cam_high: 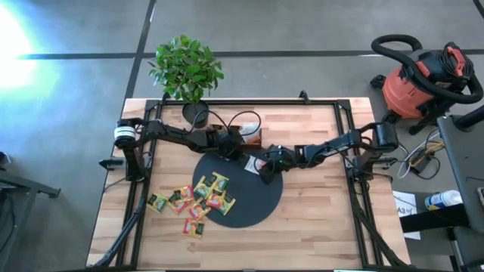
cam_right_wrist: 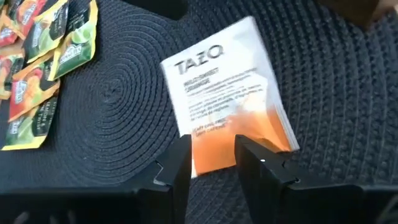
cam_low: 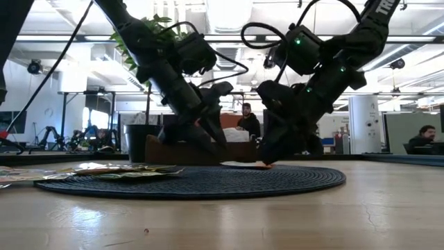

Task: Pick & Place Tea
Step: Put the white tea bag into the right slot of the wooden organizer

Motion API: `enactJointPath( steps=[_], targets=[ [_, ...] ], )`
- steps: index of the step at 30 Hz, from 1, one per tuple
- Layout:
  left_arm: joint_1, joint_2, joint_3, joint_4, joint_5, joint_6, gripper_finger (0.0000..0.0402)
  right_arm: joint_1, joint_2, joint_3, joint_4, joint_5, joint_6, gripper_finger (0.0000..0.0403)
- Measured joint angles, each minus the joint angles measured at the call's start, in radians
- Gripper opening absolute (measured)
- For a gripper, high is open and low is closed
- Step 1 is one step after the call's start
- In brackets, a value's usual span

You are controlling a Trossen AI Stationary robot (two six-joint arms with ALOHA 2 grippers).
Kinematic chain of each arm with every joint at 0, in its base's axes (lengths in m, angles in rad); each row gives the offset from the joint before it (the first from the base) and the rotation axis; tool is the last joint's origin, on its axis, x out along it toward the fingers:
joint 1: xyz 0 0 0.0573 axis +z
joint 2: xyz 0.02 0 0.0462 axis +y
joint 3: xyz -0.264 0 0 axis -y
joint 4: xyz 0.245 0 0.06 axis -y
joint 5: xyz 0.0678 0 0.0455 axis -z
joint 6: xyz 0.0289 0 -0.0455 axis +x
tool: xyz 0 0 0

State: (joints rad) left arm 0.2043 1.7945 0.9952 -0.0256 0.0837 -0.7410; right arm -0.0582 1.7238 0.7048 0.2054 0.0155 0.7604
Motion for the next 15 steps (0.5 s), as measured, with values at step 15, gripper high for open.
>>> enactJointPath(
  steps=[15],
  targets=[
    [0.001,0.019,0.001,0.023,0.0,0.007,0.0113,0.001,0.058,0.004,0.028,0.01,0.002,0.0109]
  ],
)
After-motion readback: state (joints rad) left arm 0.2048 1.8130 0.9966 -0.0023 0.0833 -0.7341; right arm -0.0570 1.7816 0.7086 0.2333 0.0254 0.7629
